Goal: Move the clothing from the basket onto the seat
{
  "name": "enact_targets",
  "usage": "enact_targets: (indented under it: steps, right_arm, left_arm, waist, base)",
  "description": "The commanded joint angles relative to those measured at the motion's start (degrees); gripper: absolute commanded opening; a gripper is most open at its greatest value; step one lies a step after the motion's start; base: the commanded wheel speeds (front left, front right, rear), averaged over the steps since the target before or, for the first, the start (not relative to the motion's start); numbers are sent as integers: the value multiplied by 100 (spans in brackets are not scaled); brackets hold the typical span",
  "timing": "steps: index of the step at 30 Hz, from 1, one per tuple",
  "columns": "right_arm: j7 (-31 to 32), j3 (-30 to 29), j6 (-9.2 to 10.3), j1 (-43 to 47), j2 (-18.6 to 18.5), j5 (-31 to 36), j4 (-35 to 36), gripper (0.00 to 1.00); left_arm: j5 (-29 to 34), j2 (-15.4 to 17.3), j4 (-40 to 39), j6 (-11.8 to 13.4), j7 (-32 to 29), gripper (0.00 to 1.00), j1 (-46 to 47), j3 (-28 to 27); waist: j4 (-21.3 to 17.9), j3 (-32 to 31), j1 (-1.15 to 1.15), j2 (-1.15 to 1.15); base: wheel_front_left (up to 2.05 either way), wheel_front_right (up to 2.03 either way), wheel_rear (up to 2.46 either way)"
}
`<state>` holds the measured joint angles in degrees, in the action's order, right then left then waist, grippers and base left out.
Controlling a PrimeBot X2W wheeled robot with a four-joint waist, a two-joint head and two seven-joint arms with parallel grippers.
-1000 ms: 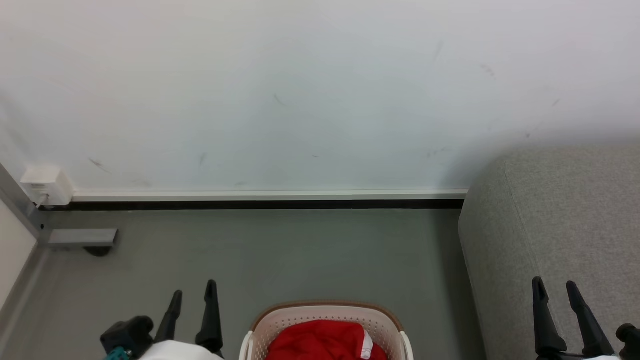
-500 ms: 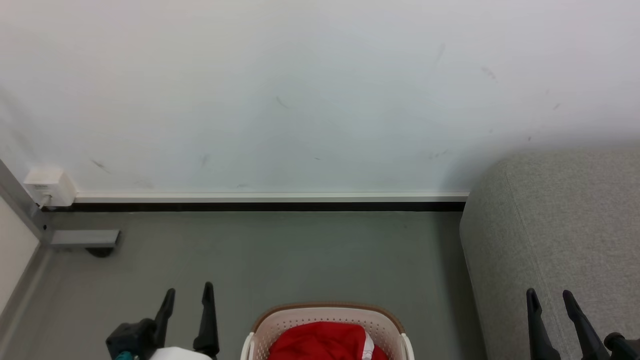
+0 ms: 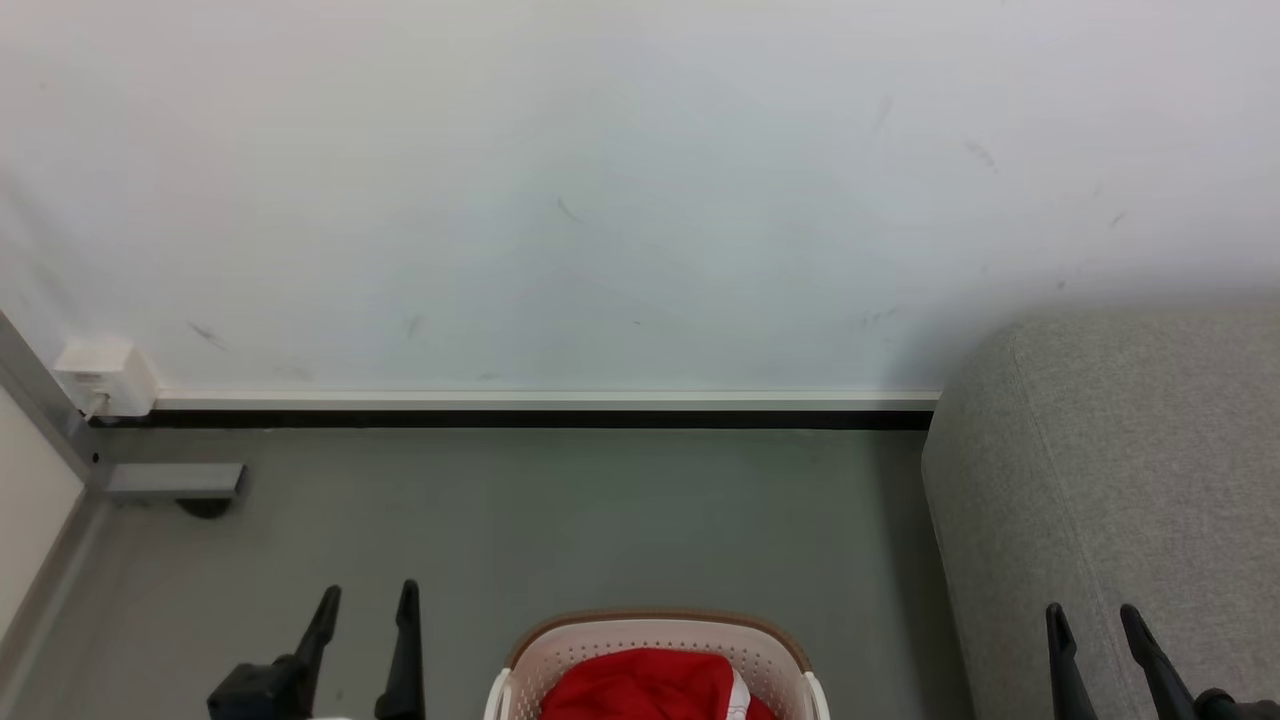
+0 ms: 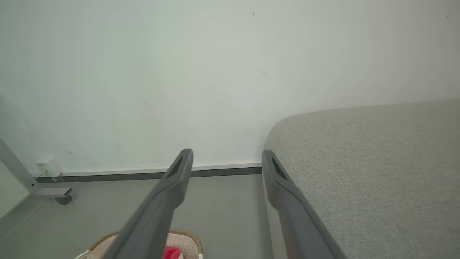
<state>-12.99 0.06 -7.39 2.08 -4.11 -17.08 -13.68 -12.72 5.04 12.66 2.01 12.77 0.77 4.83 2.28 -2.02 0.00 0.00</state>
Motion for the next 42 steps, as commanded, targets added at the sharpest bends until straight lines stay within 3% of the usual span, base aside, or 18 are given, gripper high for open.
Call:
enact_targets:
  steps: [1, 19, 24, 42]
  right_arm:
    - [-49, -4, -17, 49, -29, 116, -22, 100]
    - [-233, -19, -18, 126, -16, 508, -218, 100]
    - [-225, -57, -18, 135, -14, 445, -284, 100]
    - [-225, -254, -18, 28, 1, 739, -546, 100]
  left_arm:
    - [170, 64, 9, -32, 86, 100, -63, -38]
    - [773, -115, 298, -432, 250, 100, -146, -412]
    - [693, -155, 341, -531, 240, 100, -118, -496]
    - [775, -202, 460, -648, 240, 100, -83, -594]
  waist:
    - [0, -5, 0, 0]
    - [20, -19, 0, 0]
    - [17, -11, 0, 0]
    - [-7, 4, 0, 0]
  base:
    - [0, 0, 0]
    - [0, 0, 0]
    - [0, 0, 0]
    - [0, 0, 0]
